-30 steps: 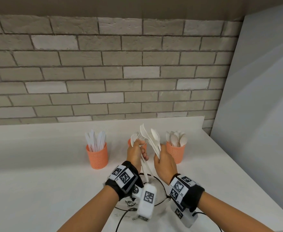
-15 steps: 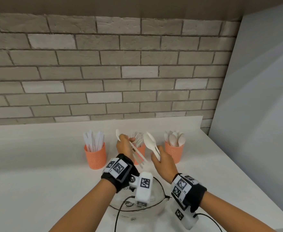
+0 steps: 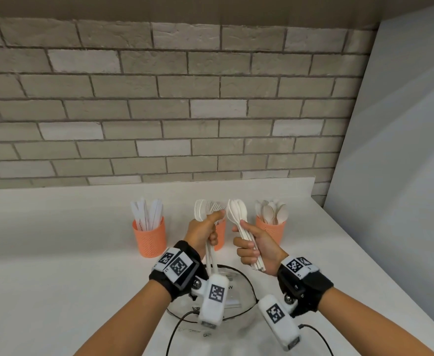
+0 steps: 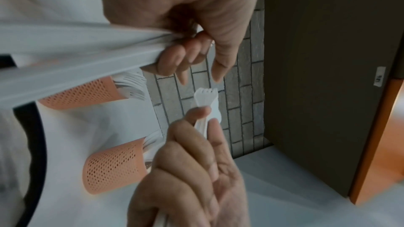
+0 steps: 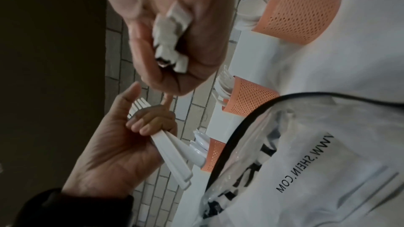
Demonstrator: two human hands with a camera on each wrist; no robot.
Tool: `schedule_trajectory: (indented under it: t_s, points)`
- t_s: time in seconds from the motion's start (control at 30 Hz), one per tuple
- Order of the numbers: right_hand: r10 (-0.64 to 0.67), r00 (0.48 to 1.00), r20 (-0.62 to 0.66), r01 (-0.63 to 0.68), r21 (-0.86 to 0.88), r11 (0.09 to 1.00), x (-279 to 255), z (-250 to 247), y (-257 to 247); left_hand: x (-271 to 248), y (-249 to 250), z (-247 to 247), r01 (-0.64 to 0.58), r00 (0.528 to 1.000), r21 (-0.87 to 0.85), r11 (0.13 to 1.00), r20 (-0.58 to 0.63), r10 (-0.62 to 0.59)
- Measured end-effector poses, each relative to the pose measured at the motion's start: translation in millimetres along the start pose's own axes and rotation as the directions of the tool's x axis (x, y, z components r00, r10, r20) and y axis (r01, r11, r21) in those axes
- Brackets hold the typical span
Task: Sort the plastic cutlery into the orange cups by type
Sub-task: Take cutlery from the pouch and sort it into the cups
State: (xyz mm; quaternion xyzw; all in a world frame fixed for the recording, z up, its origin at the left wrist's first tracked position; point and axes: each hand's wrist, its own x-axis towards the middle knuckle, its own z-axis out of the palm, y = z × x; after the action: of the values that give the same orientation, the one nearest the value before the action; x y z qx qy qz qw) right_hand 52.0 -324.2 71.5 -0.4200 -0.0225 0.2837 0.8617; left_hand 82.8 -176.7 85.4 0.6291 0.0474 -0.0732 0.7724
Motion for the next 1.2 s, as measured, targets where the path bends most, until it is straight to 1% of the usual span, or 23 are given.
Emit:
schedule_trajectory:
  t_s: [0.13, 0.23, 0.3, 0.4, 0.5, 0.63, 0.73, 0.8, 0.87, 0.93, 1.0, 1.03, 1.13, 1.2]
  points:
    - [-0.013, 0.999, -0.04, 0.007, -0.135, 0.991, 0, 6, 2, -6, -2, 7, -0.073, 0.996, 0.05, 0.996, 0.051, 0.071]
    - [-0.051, 0.993, -0.104, 0.02, -0.28, 0.96, 1, 7, 5, -7, -4, 14, -0.122, 0.993, 0.06, 0.991, 0.018, 0.121]
    - [-0.112, 0.982, -0.152, 0.05, -0.36, 0.931, 1, 7, 6, -5, -6, 15, -0.123, 0.992, 0.055, 0.991, -0.017, 0.124]
    - [-0.225, 0.951, -0.212, 0.102, -0.474, 0.875, 2, 6, 6, -1, -10, 18, -0.125, 0.988, 0.059, 0.99, -0.082, 0.13]
    - [-0.308, 0.934, -0.18, 0.157, -0.569, 0.807, 2, 10, 8, 0, -14, 25, -0.116, 0.99, 0.033, 0.993, -0.074, 0.118]
    - [-0.354, 0.923, -0.15, 0.192, -0.618, 0.762, 1, 12, 10, -2, -18, 28, -0.068, 0.997, 0.031, 0.997, -0.026, 0.069]
    - [-0.374, 0.915, -0.149, 0.186, -0.668, 0.721, 0, 9, 9, 5, -17, 23, -0.055, 0.995, -0.005, 0.998, -0.084, 0.054]
    - [-0.368, 0.911, -0.187, 0.14, -0.699, 0.701, -1, 6, 9, 8, -11, 21, -0.038, 0.989, -0.055, 0.998, -0.144, 0.029]
    - [-0.366, 0.901, -0.232, 0.099, -0.712, 0.695, 0, 2, 9, 8, -3, 18, -0.032, 0.985, -0.113, 0.993, -0.173, 0.012]
    - [-0.38, 0.887, -0.262, 0.083, -0.719, 0.69, 0, -3, 8, 7, 4, 15, -0.038, 0.987, -0.194, 0.98, -0.16, 0.006]
    - [-0.395, 0.873, -0.286, 0.072, -0.725, 0.685, 0, -10, 5, 8, 10, 8, -0.022, 0.993, -0.253, 0.967, -0.118, -0.008]
    - [-0.401, 0.867, -0.296, 0.067, -0.728, 0.682, -1, -13, 3, 9, 11, 4, -0.02, 0.995, -0.231, 0.973, -0.102, -0.004]
    - [-0.403, 0.861, -0.311, 0.064, -0.72, 0.691, -2, -22, -2, 15, 10, -9, -0.028, 0.998, -0.038, 0.999, -0.062, 0.025]
    - [-0.401, 0.844, -0.355, 0.032, -0.715, 0.699, -4, -26, -6, 18, 9, -16, 0.01, 1.0, 0.04, 0.999, -0.027, -0.009]
